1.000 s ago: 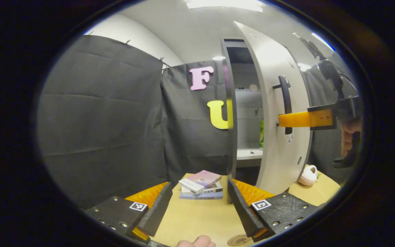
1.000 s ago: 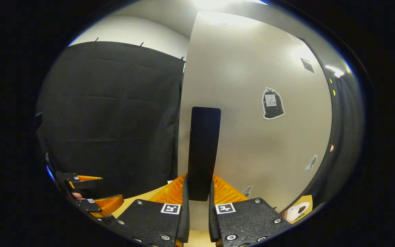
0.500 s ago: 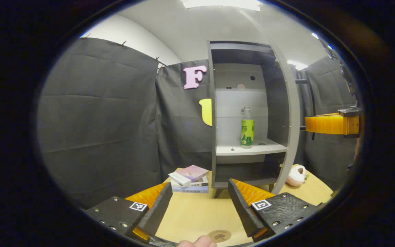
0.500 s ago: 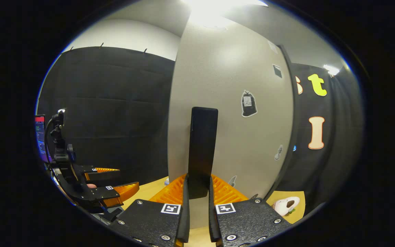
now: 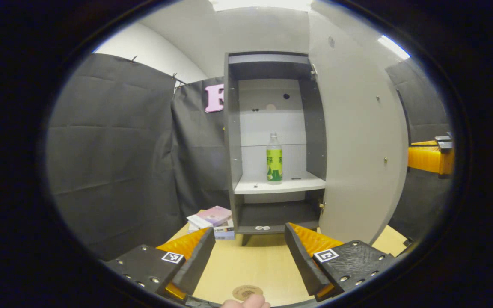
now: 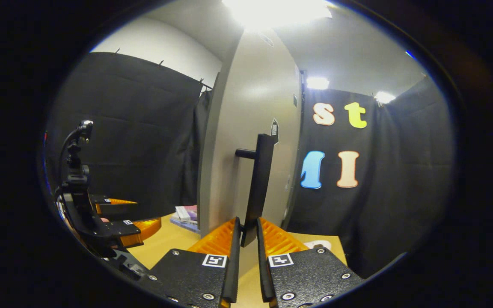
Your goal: Open the cabinet door with the right hand, grasp the bottle in the cabinet with the left hand and place it on the coaster, then close the cabinet door with the right hand.
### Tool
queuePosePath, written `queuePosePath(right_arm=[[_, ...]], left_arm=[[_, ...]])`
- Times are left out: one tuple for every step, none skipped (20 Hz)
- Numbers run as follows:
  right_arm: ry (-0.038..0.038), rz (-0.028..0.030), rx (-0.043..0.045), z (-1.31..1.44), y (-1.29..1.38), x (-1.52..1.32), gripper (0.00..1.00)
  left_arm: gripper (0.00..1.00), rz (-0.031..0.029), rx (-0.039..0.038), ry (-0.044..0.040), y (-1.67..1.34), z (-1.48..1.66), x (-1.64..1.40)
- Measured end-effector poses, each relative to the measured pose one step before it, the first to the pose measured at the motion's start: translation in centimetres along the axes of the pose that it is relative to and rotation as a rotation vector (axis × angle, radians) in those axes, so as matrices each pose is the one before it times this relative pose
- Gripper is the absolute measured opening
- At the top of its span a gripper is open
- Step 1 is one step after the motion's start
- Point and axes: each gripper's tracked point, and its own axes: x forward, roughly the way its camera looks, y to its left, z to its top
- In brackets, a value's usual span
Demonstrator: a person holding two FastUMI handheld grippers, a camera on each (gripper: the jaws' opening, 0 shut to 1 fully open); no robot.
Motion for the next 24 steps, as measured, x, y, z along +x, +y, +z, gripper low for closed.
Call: queuePosePath(right_arm=[[-0.00054,-0.01832,0.01985,0.052,-0.029,-0.348,0.21],[0.00427,-0.0089,0.03662,0.122,0.014,-0.268,0.21],[0.00425,-0.00598,0.03709,0.255,0.056,-0.177,0.23],[0.00684,-0.02692,0.02384,0.295,-0.52,-0.255,0.22],[0.00017,-0.017,0.01959,0.177,-0.501,-0.257,0.3],[0.00167,-0.02229,0.01414,-0.215,-0.77,-0.177,0.3],[0.00135,-0.0262,0.01037,-0.121,-0.733,-0.285,0.34],[-0.00156,-0.0289,0.00968,-0.078,-0.69,-0.697,0.37],[-0.00079,-0.02603,0.00513,-0.241,-0.607,-0.477,0.48],[-0.00108,-0.02903,0.00386,-0.196,-0.608,-0.284,0.52],[-0.00737,-0.01475,0.00705,0.049,-0.384,-0.248,0.58],[-0.01337,0.00038,0.01309,0.314,0.132,-0.18,0.6],[-0.01256,0.0037,0.01308,0.234,0.34,-0.108,0.63],[-0.00516,-0.0006,0.0066,0.201,0.315,-0.044,0.64],[-0.00598,-0.01149,-0.01008,0.047,-0.277,0.06,0.7],[-0.00865,-0.02069,-0.02581,0.05,-0.317,-0.101,0.71],[-0.00958,-0.02803,-0.0303,0.272,-0.355,-0.311,0.75],[-0.00852,-0.02974,-0.02521,0.113,-0.112,-0.235,0.76],[0.00513,-0.04536,-0.02337,-0.294,-0.536,0.021,0.76],[0.01513,-0.03316,-0.01471,-0.614,-0.415,0.075,0.78],[0.01264,-0.01506,0.00344,-0.407,0.021,0.152,0.88],[0.00687,-0.01514,0.00912,-0.191,0.07,0.127,0.91],[-0.01045,-0.01841,0.0113,0.212,-0.095,-0.045,0.93],[-0.01634,-0.01896,0.00903,0.312,-0.237,-0.038,0.93]], left_arm=[[0.98,-0.00988,0.00538,0.00226,-0.88,0.111,-1.211],[0.94,-0.01027,0.00511,0.00404,-0.807,0.162,-0.465],[0.94,-0.00811,0.005,0.00092,-0.64,0.164,-0.26],[0.9,-0.00142,0.00677,0.00009,-0.516,0.104,0.039],[0.94,0.00113,0.00445,-0.0041,-0.209,0.113,0.304],[0.98,0.00329,0.00035,-0.00205,-0.37,0.226,0.318],[0.94,0.00157,-0.00325,-0.00264,-0.235,0.23,0.426],[0.98,-0.00203,0.00091,-0.00548,-0.403,0.391,0.685],[0.98,0.0064,0.01119,-0.01003,-0.056,0.547,0.619],[0.98,-0.00485,0.01436,-0.01604,-0.262,0.83,1.0],[0.98,-0.0026,0.01744,-0.01522,-0.419,0.794,1.141],[0.98,-0.00883,0.01201,-0.02704,-0.361,1.013,1.307],[0.98,-0.01307,0.00561,-0.01984,-0.403,0.867,1.541],[0.98,-0.01484,0.00018,-0.01247,-0.471,0.621,1.64],[0.89,-0.00911,-0.00352,-0.01345,-0.336,0.599,1.443],[0.92,-0.00819,-0.00949,-0.01305,-0.158,0.325,1.763],[0.96,-0.01056,-0.0092,-0.005,-0.141,0.173,1.82],[0.99,-0.00108,-0.0039,-0.00685,0.154,0.216,1.759],[0.98,-0.00939,-0.00443,-0.00534,0.076,-0.026,1.729],[0.98,-0.01234,-0.00252,-0.00196,0.043,-0.116,1.614],[0.98,-0.01065,0.00065,0.00249,0.037,-0.143,1.552],[0.98,-0.0077,0.0041,0.00563,0.064,-0.513,1.477],[0.98,-0.01076,0.00686,0.00024,-0.009,-0.161,1.241],[0.98,-0.00263,0.00442,-0.00541,0.206,-0.338,1.335]])
